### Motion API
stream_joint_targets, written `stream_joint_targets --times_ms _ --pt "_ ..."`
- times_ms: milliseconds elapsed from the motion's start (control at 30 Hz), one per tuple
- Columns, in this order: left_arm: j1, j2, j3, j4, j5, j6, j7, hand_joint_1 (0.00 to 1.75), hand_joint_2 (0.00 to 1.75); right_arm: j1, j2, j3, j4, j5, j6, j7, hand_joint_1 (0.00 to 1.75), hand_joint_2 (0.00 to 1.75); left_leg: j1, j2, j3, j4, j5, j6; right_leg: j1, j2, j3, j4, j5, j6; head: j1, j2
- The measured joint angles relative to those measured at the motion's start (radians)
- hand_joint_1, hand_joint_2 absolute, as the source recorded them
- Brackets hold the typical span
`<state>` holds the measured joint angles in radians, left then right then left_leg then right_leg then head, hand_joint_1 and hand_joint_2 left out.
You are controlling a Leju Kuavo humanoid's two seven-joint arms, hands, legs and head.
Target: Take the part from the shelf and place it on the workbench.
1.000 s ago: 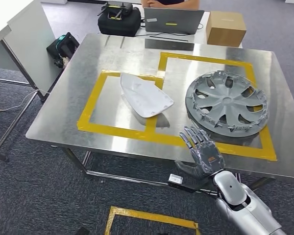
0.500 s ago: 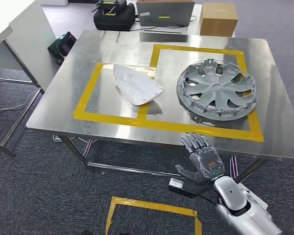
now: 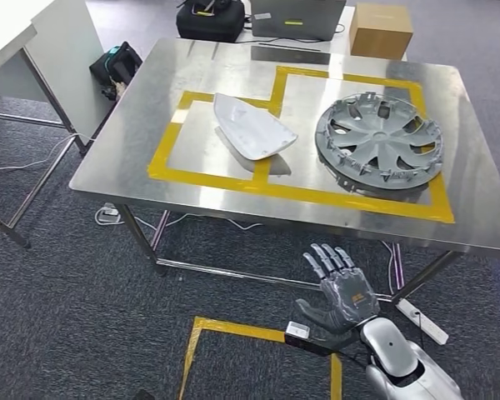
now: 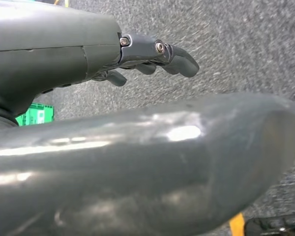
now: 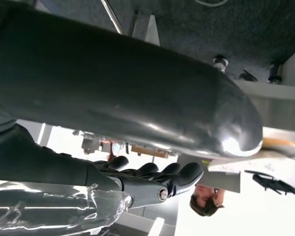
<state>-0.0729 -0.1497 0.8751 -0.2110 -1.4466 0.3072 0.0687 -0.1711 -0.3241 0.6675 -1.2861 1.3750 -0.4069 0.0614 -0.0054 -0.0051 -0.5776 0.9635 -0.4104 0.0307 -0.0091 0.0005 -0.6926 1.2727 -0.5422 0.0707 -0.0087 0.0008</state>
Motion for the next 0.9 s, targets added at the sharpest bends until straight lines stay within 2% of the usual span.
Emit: stream_joint_targets --times_ms 33,67,100,133,167,200,267,300,333,367,400,433,467,500,533,567,600,633,667,700,767,800,833,900 --pt "0.0 -0.001 0.0 0.0 0.0 0.0 0.0 0.0 0.0 0.004 -0.001 -0.001 0.0 -0.001 0.0 0.0 0.0 0.0 0.0 0.0 -0.011 0.001 0.008 -0.002 0.0 0.0 0.04 -0.043 0.026 -0.001 0.0 0.0" --pt "0.0 -0.001 0.0 0.0 0.0 0.0 0.0 0.0 0.0 0.007 -0.002 -0.003 0.0 -0.002 -0.001 0.0 0.0 0.0 0.0 0.0 -0.021 0.003 0.016 -0.004 0.0 0.0 0.092 -0.11 0.045 -0.002 0.0 0.0" --pt "-0.001 -0.001 0.0 0.0 0.0 0.001 0.0 0.0 0.0 0.008 -0.003 -0.006 -0.002 -0.003 -0.002 0.0 0.0 0.0 -0.001 0.0 -0.03 0.005 0.024 -0.008 0.001 0.0 0.147 -0.187 0.052 -0.004 0.0 0.0" --pt "-0.001 -0.002 0.0 0.0 0.0 0.002 0.0 0.0 0.0 0.009 -0.004 -0.008 -0.003 -0.004 -0.004 0.0 0.0 0.0 -0.002 0.0 -0.035 0.007 0.032 -0.013 0.002 0.001 0.187 -0.246 0.05 -0.006 -0.001 0.0" --pt "-0.001 -0.002 0.0 0.0 0.001 0.003 0.0 0.0 0.0 0.01 -0.004 -0.011 -0.004 -0.005 -0.007 0.0 0.0 0.0 -0.003 0.0 -0.039 0.007 0.04 -0.018 0.004 0.002 0.209 -0.283 0.044 -0.009 -0.001 0.0" --pt "-0.001 -0.003 0.0 0.0 0.001 0.004 0.0 0.0 0.0 0.012 -0.004 -0.013 -0.006 -0.006 -0.009 0.0 0.0 0.0 -0.003 0.001 -0.043 0.007 0.049 -0.024 0.006 0.003 0.215 -0.298 0.042 -0.014 -0.001 0.0" --pt "0.001 -0.003 0.0 0.0 0.001 0.004 0.0 0.0 0.0 0.016 -0.005 -0.015 -0.006 -0.007 -0.012 0.0 0.0 0.0 -0.001 0.001 -0.05 0.009 0.054 -0.035 0.005 0.003 0.197 -0.297 0.057 -0.029 0.0 0.0" --pt "0.002 -0.003 0.0 0.0 0.001 0.004 0.0 0.0 0.0 0.016 -0.006 -0.015 -0.007 -0.007 -0.012 0.0 0.0 0.0 0.0 0.0 -0.059 0.024 0.032 -0.041 0.004 0.001 0.188 -0.298 0.067 -0.039 -0.002 0.0" --pt "0.002 -0.003 0.0 0.0 0.002 0.004 0.0 0.0 0.0 0.017 -0.006 -0.015 -0.008 -0.007 -0.013 0.0 0.0 0.0 0.001 0.001 -0.072 0.058 -0.01 -0.047 0.002 0.0 0.175 -0.299 0.079 -0.048 -0.004 0.0" --pt "0.002 -0.003 0.0 0.0 0.002 0.005 0.0 0.0 0.0 0.017 -0.006 -0.016 -0.008 -0.007 -0.013 0.0 0.0 0.0 0.003 0.001 -0.088 0.112 -0.066 -0.052 0.001 -0.001 0.164 -0.299 0.092 -0.053 -0.006 0.0" --pt "0.002 -0.004 0.0 0.0 0.002 0.005 0.0 0.0 0.0 0.019 -0.006 -0.016 -0.009 -0.007 -0.013 0.0 0.0 0.0 0.005 0.001 -0.104 0.18 -0.12 -0.057 0.001 -0.001 0.147 -0.299 0.105 -0.056 -0.008 0.0" --pt "0.002 -0.004 0.0 0.0 0.002 0.005 0.0 0.0 0.0 0.021 -0.006 -0.017 -0.009 -0.007 -0.013 0.0 0.0 0.0 0.007 0.001 -0.115 0.246 -0.154 -0.06 0.001 -0.001 0.131 -0.298 0.118 -0.056 -0.008 0.0" --pt "0.002 -0.005 0.0 0.0 0.002 0.005 0.0 0.0 0.0 0.022 -0.006 -0.017 -0.009 -0.007 -0.013 0.0 0.0 0.0 0.008 0.001 -0.117 0.293 -0.161 -0.062 0.001 -0.001 0.114 -0.297 0.131 -0.055 -0.008 0.0" --pt "0.001 -0.005 0.0 0.0 0.002 0.005 0.0 0.0 0.0 0.024 -0.006 -0.017 -0.009 -0.007 -0.013 0.0 0.0 0.0 0.01 0.001 -0.106 0.312 -0.143 -0.063 0.001 -0.002 0.096 -0.295 0.144 -0.053 -0.008 0.0" --pt "0.0 -0.005 0.0 0.0 0.002 0.006 0.0 0.0 0.0 0.027 -0.006 -0.018 -0.009 -0.007 -0.013 0.0 0.0 0.0 0.011 0.001 -0.08 0.298 -0.112 -0.063 0.001 -0.002 0.079 -0.294 0.157 -0.051 -0.008 0.0" --pt "-0.001 -0.006 0.0 0.0 0.002 0.006 0.0 0.0 0.0 0.029 -0.006 -0.02 -0.01 -0.008 -0.013 0.0 0.0 0.0 0.013 0.001 -0.038 0.255 -0.086 -0.062 0.0 -0.001 0.063 -0.292 0.17 -0.047 -0.008 0.0" --pt "-0.003 -0.006 0.0 0.0 0.002 0.007 0.0 0.0 0.0 0.031 -0.006 -0.023 -0.011 -0.008 -0.014 0.0 0.0 0.0 0.014 0.001 0.021 0.185 -0.077 -0.061 0.001 -0.001 0.05 -0.29 0.181 -0.042 -0.008 0.0" --pt "-0.006 -0.006 0.0 0.0 0.002 0.008 0.0 0.0 0.0 0.032 -0.006 -0.026 -0.013 -0.008 -0.014 0.0 0.0 0.0 0.014 0.0 0.079 0.104 -0.086 -0.057 0.002 -0.001 0.038 -0.288 0.193 -0.036 -0.008 0.0" --pt "-0.009 -0.007 0.0 0.0 0.002 0.009 0.0 0.0 0.0 0.032 -0.007 -0.03 -0.015 -0.008 -0.014 0.001 0.0 0.0 0.012 -0.002 0.119 0.041 -0.1 -0.052 0.003 -0.002 0.03 -0.288 0.206 -0.031 -0.007 0.0" --pt "-0.011 -0.008 0.0 0.0 0.003 0.01 0.0 0.0 0.0 0.033 -0.008 -0.032 -0.017 -0.008 -0.015 0.001 0.0 0.0 0.008 -0.003 0.141 -0.002 -0.11 -0.045 0.002 -0.003 0.023 -0.291 0.22 -0.024 -0.006 0.0" --pt "-0.008 -0.009 0.0 0.0 0.004 0.01 0.0 0.0 0.0 0.04 -0.009 -0.033 -0.018 -0.008 -0.015 0.001 0.0 0.0 0.003 -0.003 0.124 -0.016 -0.098 -0.026 -0.005 -0.004 0.011 -0.3 0.242 -0.012 -0.007 0.0" --pt "-0.004 -0.008 0.0 0.0 0.006 0.012 0.0 0.0 0.0 0.046 -0.009 -0.032 -0.018 -0.008 -0.015 0.0 0.0 0.0 0.002 -0.001 0.113 -0.016 -0.086 -0.016 -0.008 -0.004 0.001 -0.292 0.227 -0.007 -0.006 0.0" --pt "-0.001 -0.008 0.001 0.0 0.006 0.013 0.0 0.0 0.0 0.051 -0.01 -0.032 -0.018 -0.008 -0.015 0.0 0.0 0.0 0.002 0.001 0.101 -0.016 -0.073 -0.008 -0.009 -0.003 -0.011 -0.265 0.19 -0.002 -0.004 0.0" --pt "0.001 -0.008 0.002 0.001 0.008 0.014 0.001 0.0 0.0 0.054 -0.011 -0.033 -0.017 -0.008 -0.015 0.0 0.0 0.0 0.0 0.003 0.074 -0.016 -0.048 0.003 -0.009 -0.003 -0.039 -0.145 0.076 0.003 0.0 0.0"
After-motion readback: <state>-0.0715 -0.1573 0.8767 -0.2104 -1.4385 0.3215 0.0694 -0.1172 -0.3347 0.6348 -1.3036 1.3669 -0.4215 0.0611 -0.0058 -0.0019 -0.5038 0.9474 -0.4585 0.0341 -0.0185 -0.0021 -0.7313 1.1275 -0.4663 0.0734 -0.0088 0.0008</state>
